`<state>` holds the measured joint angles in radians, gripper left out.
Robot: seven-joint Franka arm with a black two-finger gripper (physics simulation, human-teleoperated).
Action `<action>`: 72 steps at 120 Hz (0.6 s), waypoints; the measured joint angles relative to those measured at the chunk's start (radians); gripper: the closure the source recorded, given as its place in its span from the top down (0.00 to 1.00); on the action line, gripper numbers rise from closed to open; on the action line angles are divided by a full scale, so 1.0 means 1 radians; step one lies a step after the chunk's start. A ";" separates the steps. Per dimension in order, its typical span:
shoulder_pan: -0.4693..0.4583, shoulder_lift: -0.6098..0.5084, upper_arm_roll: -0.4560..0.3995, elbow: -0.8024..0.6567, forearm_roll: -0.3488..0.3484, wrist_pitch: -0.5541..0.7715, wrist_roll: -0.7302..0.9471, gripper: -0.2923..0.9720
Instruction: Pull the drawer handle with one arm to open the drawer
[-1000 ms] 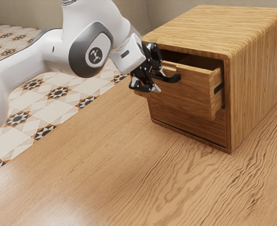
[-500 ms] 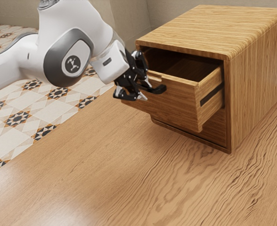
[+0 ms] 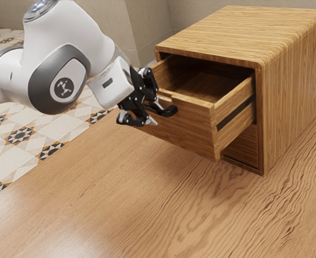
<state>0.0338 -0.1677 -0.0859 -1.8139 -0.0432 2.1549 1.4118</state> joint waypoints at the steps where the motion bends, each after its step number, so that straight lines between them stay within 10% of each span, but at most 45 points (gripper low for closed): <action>1: 0.000 -0.002 0.000 -0.002 0.000 0.000 0.000 0.35; 72: 0.003 -0.157 0.003 -0.162 0.002 0.012 -0.012 0.35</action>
<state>0.0368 -0.3249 -0.0828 -1.9757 -0.0412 2.1671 1.3996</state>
